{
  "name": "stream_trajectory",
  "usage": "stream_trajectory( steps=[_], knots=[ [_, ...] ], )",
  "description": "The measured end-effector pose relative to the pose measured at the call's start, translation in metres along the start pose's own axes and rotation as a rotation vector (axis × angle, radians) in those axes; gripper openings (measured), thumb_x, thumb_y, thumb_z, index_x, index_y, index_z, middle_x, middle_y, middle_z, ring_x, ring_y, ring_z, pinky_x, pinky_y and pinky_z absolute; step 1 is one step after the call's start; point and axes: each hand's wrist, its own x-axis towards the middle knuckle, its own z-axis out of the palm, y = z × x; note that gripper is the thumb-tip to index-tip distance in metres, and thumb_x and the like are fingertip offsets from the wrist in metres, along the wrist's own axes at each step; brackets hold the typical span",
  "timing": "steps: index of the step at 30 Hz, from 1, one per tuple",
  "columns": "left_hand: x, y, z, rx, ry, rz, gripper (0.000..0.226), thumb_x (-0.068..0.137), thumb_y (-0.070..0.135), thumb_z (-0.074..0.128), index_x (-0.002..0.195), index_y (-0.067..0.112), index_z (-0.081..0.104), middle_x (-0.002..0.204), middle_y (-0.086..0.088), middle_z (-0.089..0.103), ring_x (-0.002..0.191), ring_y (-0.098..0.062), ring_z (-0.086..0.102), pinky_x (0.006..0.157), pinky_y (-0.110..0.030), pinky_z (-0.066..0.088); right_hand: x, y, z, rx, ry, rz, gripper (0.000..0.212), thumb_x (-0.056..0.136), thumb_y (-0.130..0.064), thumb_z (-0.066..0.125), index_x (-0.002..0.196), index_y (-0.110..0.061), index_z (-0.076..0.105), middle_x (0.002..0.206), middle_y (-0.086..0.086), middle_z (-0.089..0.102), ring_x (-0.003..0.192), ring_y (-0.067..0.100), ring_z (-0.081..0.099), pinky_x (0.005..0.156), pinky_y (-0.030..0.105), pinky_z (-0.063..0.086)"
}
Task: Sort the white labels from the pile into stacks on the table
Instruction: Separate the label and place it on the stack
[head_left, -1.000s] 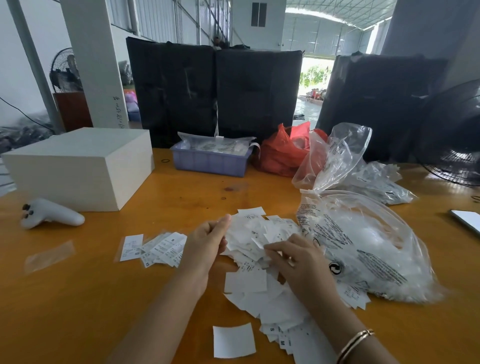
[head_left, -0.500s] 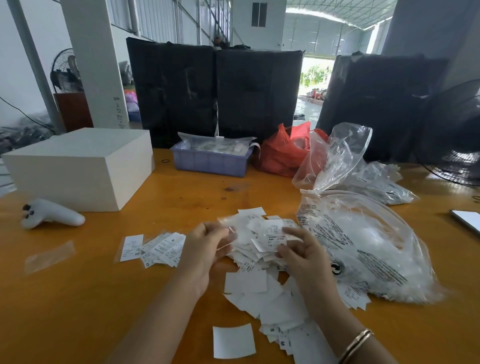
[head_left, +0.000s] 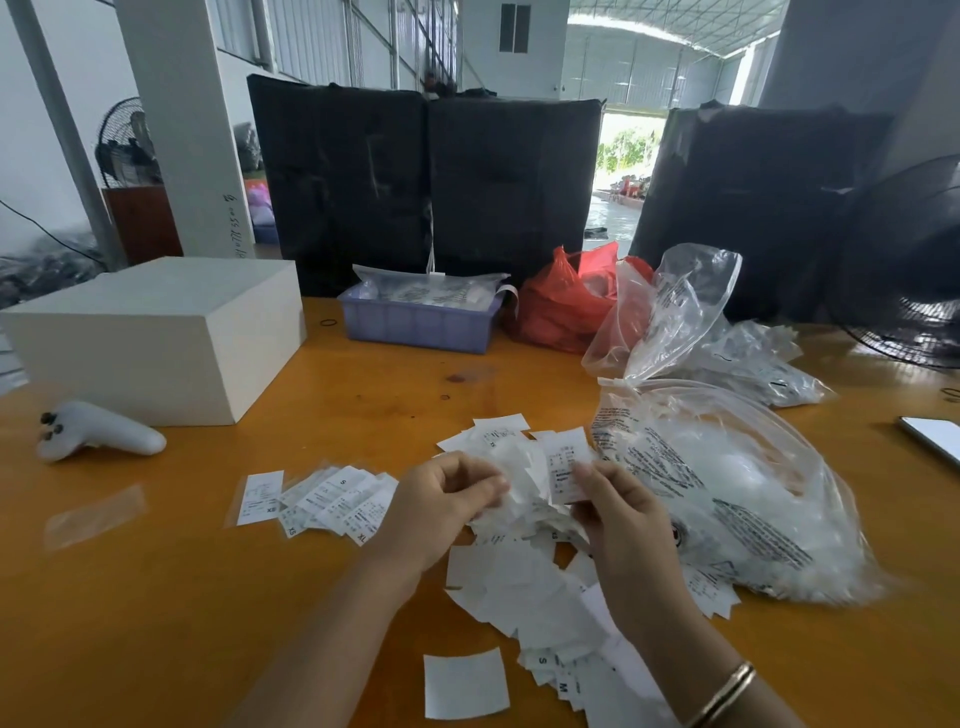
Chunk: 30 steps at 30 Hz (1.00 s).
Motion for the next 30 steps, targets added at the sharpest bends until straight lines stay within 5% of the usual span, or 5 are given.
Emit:
stream_trajectory(
  steps=[11, 14, 19, 30],
  knots=[
    [-0.0051, -0.0014, 0.0025, 0.358, -0.042, 0.258, 0.010, 0.081, 0.031, 0.074, 0.078, 0.032, 0.065, 0.069, 0.020, 0.066, 0.064, 0.002, 0.061, 0.057, -0.013, 0.049, 0.0034, 0.0027, -0.0018, 0.003, 0.088, -0.040, 0.013, 0.084, -0.001, 0.065, 0.089, -0.013, 0.066, 0.085, 0.008, 0.073, 0.077, 0.018, 0.070, 0.061, 0.019, 0.054],
    [-0.0051, -0.0025, 0.0035, 0.432, -0.060, 0.307, 0.009, 0.081, 0.030, 0.074, 0.077, 0.032, 0.067, 0.073, 0.015, 0.067, 0.071, -0.003, 0.063, 0.066, -0.022, 0.054, 0.0035, 0.0029, -0.0014, -0.015, 0.096, -0.043, 0.013, 0.083, -0.002, 0.066, 0.090, -0.012, 0.063, 0.086, 0.006, 0.074, 0.078, 0.017, 0.070, 0.061, 0.020, 0.054],
    [-0.0044, -0.0029, 0.0042, 0.423, -0.039, 0.298, 0.012, 0.077, 0.033, 0.077, 0.073, 0.030, 0.066, 0.067, 0.018, 0.065, 0.065, 0.001, 0.060, 0.059, -0.012, 0.048, 0.0013, 0.0013, 0.0007, -0.093, 0.067, 0.002, 0.011, 0.081, -0.007, 0.070, 0.090, -0.007, 0.063, 0.086, 0.017, 0.071, 0.071, 0.028, 0.068, 0.057, 0.032, 0.056],
    [-0.0054, 0.0006, 0.0024, 0.351, -0.049, 0.323, 0.017, 0.071, 0.038, 0.076, 0.071, 0.029, 0.062, 0.061, 0.019, 0.060, 0.054, 0.001, 0.051, 0.052, -0.011, 0.040, 0.0022, 0.0008, 0.0004, -0.119, 0.024, -0.009, 0.009, 0.083, -0.005, 0.069, 0.089, -0.010, 0.063, 0.078, 0.010, 0.073, 0.062, 0.021, 0.070, 0.050, 0.025, 0.053]
  ],
)
